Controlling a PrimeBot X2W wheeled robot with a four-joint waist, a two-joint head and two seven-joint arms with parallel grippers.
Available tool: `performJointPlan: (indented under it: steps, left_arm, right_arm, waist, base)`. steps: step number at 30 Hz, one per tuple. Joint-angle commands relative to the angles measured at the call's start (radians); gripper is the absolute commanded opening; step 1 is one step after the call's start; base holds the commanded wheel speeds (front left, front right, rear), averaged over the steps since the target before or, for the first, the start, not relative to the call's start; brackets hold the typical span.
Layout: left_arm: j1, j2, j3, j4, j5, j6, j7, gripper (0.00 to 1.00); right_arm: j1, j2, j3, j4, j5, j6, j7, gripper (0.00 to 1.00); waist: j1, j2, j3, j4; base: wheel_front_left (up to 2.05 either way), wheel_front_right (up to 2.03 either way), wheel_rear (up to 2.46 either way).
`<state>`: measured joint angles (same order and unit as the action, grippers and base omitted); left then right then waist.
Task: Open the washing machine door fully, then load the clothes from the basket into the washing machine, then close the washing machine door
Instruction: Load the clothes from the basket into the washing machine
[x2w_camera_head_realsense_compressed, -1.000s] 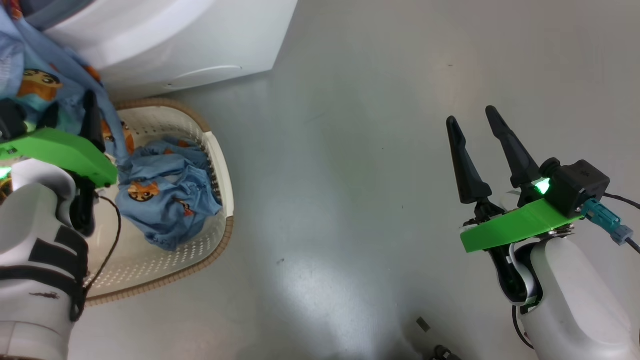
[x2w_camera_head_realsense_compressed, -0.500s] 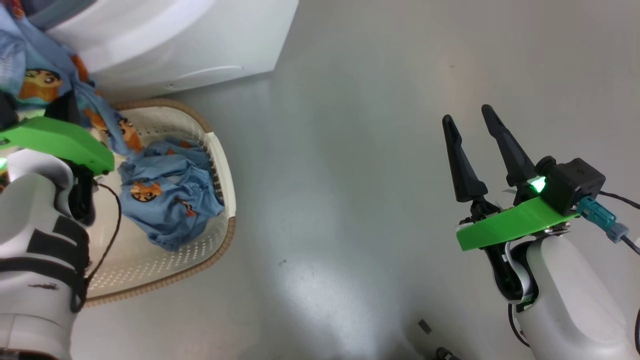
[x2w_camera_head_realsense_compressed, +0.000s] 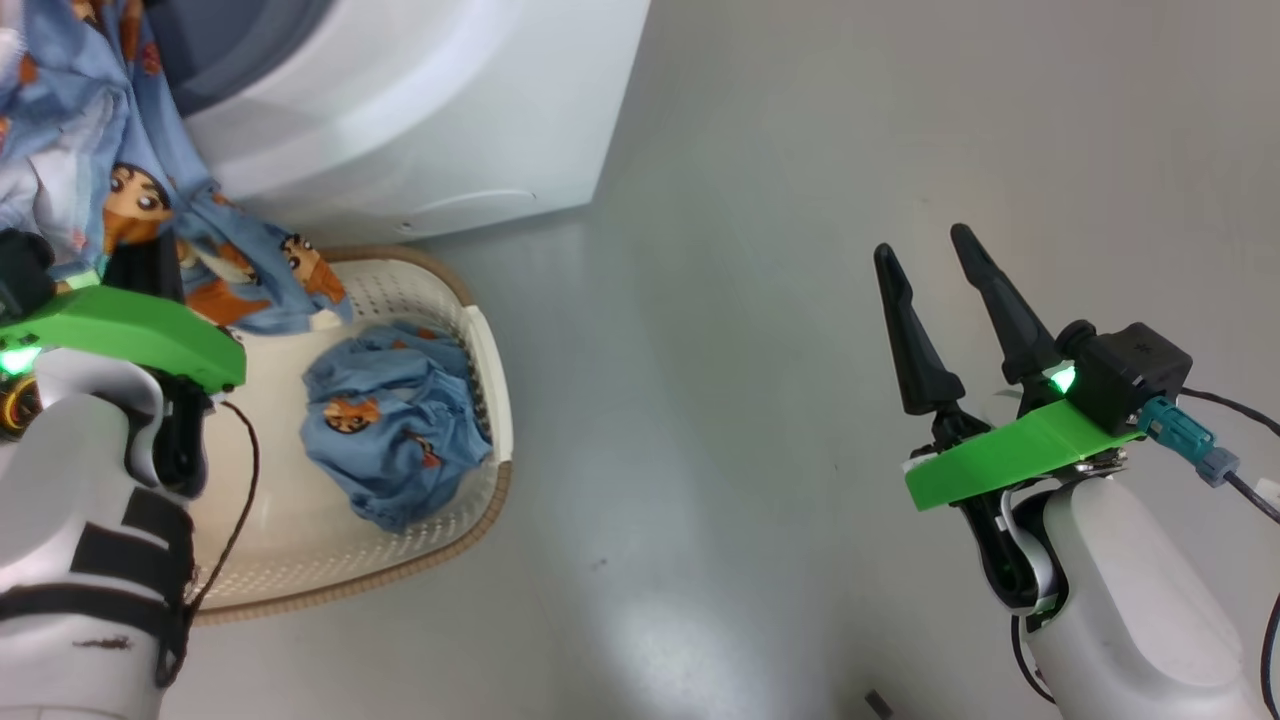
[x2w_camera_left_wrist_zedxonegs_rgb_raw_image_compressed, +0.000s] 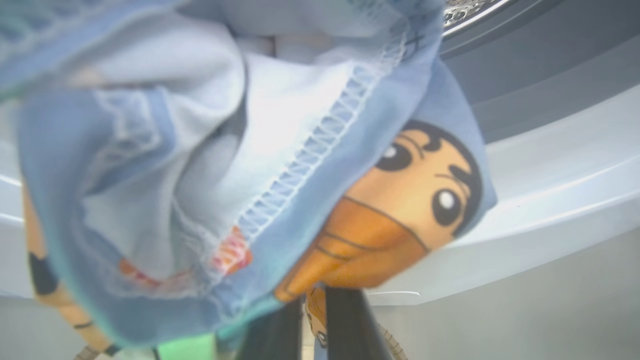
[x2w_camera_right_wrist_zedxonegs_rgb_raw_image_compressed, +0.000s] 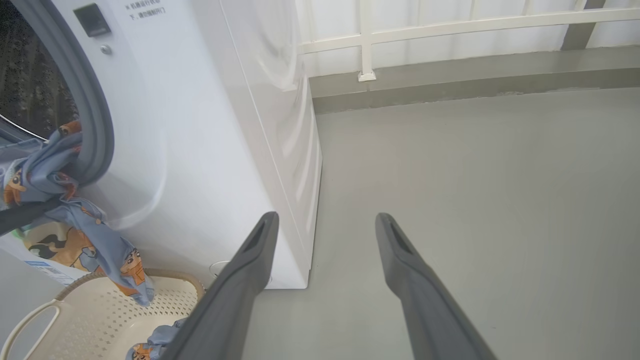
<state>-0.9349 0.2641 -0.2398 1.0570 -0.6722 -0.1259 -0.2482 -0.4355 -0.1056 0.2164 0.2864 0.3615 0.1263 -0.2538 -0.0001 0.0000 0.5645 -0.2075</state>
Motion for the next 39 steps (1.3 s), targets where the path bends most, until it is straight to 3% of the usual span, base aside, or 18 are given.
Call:
performJointPlan:
  steps: [1,8,13,32,39]
  left_arm:
    - [0.034,0.050,0.036,-0.059,0.027,-0.003,-0.013,0.00]
    - [0.083,0.050,0.086,-0.213,0.096,-0.004,-0.013,0.00]
    - [0.019,0.071,0.080,-0.211,0.107,-0.004,-0.012,0.00]
    - [-0.438,0.242,-0.031,-0.106,0.070,-0.005,0.133,0.00]
    - [-0.553,0.317,-0.066,-0.207,0.020,-0.005,0.001,0.00]
  right_arm:
    - [0.031,0.000,0.016,-0.013,0.008,0.004,-0.008,1.00]
    - [0.044,0.007,0.030,0.006,0.023,0.004,-0.008,1.00]
    - [0.048,0.007,0.041,0.006,0.030,0.004,-0.008,1.00]
    - [0.029,0.022,0.026,-0.056,0.010,0.004,-0.008,1.00]
    - [0.019,0.040,0.024,-0.070,0.010,0.004,-0.008,1.00]
  waist:
    - [0.0001,0.0000,-0.038,0.027]
    - [0.0001,0.0000,-0.090,0.046]
    - [0.0001,0.0000,-0.087,0.033]
    - [0.0001,0.0000,0.151,-0.101]
    - [0.0001,0.0000,0.200,-0.124]
  base:
    - [0.00,0.00,0.00]
    - [0.00,0.00,0.00]
    - [0.00,0.00,0.00]
    - [0.00,0.00,0.00]
    - [0.00,0.00,0.00]
